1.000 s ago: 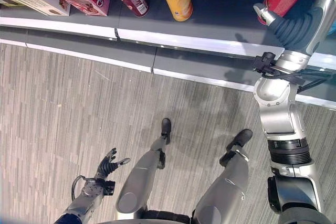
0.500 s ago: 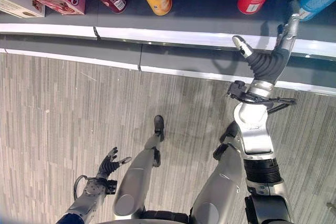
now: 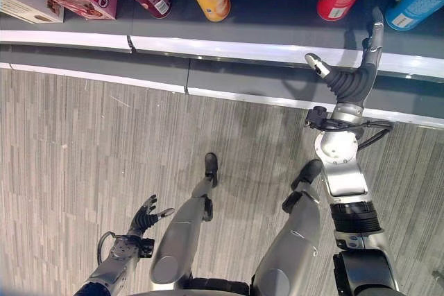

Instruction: Put the goods on the table back onto the shelves and tidy them up.

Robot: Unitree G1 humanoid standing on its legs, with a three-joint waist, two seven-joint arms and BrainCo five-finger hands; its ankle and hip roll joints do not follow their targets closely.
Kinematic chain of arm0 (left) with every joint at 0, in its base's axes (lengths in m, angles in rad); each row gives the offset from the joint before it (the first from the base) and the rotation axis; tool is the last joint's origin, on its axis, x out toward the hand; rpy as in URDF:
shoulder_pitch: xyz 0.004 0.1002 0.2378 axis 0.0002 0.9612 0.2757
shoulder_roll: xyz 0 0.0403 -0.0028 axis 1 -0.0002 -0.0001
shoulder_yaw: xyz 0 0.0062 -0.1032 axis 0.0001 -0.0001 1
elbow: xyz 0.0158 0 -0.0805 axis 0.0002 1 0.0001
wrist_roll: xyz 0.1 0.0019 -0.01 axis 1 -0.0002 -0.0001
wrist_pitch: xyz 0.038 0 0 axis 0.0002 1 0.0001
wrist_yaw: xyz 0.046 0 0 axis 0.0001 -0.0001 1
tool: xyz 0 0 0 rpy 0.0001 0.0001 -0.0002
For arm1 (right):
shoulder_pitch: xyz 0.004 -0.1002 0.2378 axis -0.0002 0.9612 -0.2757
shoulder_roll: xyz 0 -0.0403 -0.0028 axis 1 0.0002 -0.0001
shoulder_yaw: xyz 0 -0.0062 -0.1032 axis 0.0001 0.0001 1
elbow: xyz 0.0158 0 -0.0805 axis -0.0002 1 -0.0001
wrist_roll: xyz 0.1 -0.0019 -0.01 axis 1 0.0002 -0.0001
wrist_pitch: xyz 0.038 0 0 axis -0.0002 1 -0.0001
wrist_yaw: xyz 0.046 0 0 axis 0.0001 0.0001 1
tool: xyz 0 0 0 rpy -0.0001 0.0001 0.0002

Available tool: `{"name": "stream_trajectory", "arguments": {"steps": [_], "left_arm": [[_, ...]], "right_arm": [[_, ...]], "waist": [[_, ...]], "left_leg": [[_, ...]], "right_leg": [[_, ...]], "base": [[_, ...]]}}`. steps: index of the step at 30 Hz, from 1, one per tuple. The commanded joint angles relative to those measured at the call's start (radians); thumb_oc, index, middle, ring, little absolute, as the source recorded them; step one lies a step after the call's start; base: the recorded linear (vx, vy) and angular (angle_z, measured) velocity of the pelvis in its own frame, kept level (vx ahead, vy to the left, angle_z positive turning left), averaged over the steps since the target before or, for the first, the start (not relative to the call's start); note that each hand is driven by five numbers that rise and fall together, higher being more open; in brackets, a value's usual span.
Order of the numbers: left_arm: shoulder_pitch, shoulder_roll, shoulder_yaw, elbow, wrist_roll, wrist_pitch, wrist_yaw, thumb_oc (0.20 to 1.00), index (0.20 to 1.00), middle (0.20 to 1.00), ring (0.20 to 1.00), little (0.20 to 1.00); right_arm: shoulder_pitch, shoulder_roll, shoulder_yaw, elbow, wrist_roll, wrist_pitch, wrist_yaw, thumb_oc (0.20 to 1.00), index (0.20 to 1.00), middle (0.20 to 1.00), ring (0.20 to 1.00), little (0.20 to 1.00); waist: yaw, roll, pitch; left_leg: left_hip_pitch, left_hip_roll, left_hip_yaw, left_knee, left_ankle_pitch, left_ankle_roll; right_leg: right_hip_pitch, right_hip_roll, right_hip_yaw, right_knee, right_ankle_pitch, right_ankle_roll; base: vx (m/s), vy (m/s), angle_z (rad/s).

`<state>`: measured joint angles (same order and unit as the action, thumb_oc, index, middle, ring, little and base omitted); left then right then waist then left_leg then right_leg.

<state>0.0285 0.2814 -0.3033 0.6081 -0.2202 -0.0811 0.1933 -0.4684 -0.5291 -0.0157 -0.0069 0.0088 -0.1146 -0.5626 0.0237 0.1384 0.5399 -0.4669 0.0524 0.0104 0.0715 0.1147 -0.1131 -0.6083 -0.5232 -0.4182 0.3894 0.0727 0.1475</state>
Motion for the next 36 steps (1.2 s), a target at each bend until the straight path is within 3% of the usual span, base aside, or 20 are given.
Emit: {"name": "stream_trajectory", "arguments": {"steps": [1,13,36], "left_arm": [[0.056,0.061,0.015,0.011,-0.034,-0.007,0.002,1.0,1.0,1.0,1.0,1.0],[0.06,0.069,0.011,0.014,-0.038,-0.008,-0.016,1.0,1.0,1.0,1.0,1.0],[0.058,0.079,0.009,0.02,-0.038,-0.014,-0.014,1.0,1.0,1.0,1.0,1.0]], "right_arm": [[-0.047,-0.04,-0.044,0.007,-0.055,-0.015,-0.024,1.0,1.0,1.0,1.0,1.0],[-0.139,-0.072,-0.026,0.104,0.001,-0.018,-0.014,1.0,1.0,1.0,1.0,1.0],[-0.221,-0.161,-0.004,0.184,-0.067,0.041,-0.045,1.0,1.0,1.0,1.0,1.0]], "waist": [[0.03,-0.004,-0.02],[0.048,0.009,-0.02],[0.068,0.019,-0.021]], "left_leg": [[0.058,0.018,-0.016,-0.045,-0.121,-0.023],[0.068,0.014,-0.02,-0.054,-0.118,-0.023],[0.076,0.009,-0.026,-0.062,-0.113,-0.023]], "right_leg": [[-0.02,-0.021,0.094,0.043,0.009,0.1],[-0.014,-0.024,0.092,0.05,0.006,0.1],[-0.011,-0.031,0.091,0.06,0.004,0.102]], "base": [[0.0,0.0,0.0],[0.0,0.0,0.0],[0.0,0.0,0.0]]}}
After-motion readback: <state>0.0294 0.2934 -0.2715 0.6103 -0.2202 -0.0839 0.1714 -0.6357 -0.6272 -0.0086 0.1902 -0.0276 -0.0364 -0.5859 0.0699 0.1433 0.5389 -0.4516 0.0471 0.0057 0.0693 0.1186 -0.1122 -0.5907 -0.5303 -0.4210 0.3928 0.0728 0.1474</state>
